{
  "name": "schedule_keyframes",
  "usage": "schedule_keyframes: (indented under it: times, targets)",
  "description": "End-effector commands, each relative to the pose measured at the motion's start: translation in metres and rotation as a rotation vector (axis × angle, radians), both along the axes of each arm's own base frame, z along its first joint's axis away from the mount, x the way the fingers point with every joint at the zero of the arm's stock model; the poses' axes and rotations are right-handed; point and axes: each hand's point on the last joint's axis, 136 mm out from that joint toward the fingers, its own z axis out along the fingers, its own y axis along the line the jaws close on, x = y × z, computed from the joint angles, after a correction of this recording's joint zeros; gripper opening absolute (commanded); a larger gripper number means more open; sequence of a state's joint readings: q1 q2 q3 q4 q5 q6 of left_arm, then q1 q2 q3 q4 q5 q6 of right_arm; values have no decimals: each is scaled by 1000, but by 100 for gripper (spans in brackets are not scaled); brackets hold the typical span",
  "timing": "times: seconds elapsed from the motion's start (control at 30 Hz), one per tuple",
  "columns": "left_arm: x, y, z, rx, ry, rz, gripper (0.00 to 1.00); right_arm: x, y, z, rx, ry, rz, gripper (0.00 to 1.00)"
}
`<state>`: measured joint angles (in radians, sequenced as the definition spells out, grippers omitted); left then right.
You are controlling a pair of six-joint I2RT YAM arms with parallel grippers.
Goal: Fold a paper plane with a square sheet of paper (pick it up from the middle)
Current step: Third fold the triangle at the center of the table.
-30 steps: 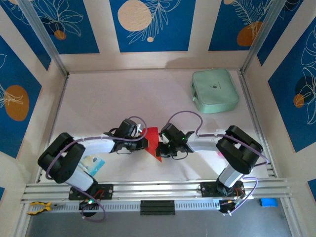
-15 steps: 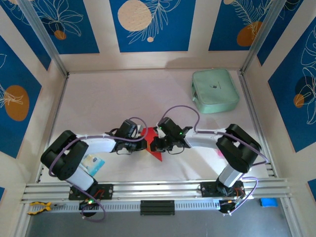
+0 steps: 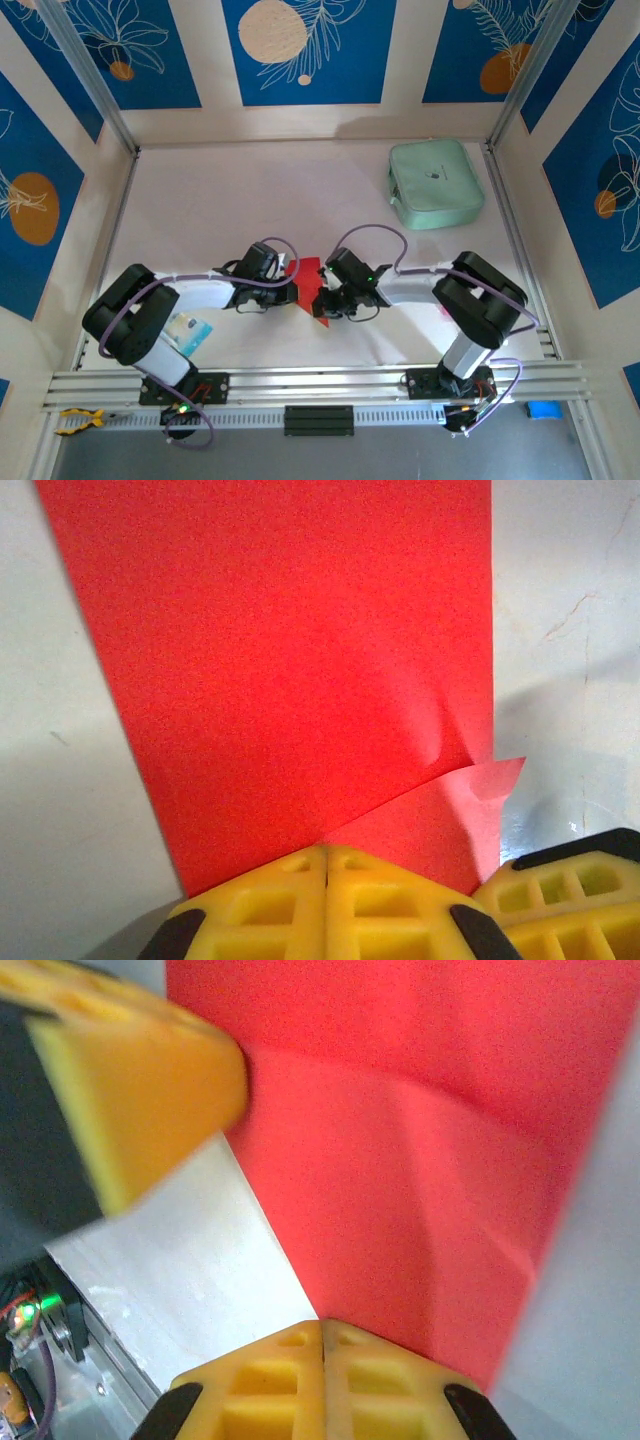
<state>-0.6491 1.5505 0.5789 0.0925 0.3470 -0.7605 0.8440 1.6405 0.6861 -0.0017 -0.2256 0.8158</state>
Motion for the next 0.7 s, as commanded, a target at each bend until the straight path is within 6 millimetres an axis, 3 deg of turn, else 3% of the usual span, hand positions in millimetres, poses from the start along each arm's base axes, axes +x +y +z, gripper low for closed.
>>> schedule_keyframes:
  times: [0.0,0.17,0.3,0.4,0.67]
  targets:
    - [-16,35,-37,157,84,50,2,-22,-17,-6,-29,55,3,6]
    - [-16,36,-39,154,90,59,3,-45,-34,-15,-47,89,10,7]
    - [-16,36,-40,156,92,63,3,-53,-47,-17,-72,87,-10,7]
    - [-16,35,-40,147,103,65,3,-52,-53,-15,-75,77,-33,7]
    - [-16,27,-28,67,121,114,5,-31,-57,20,-48,-43,-126,11]
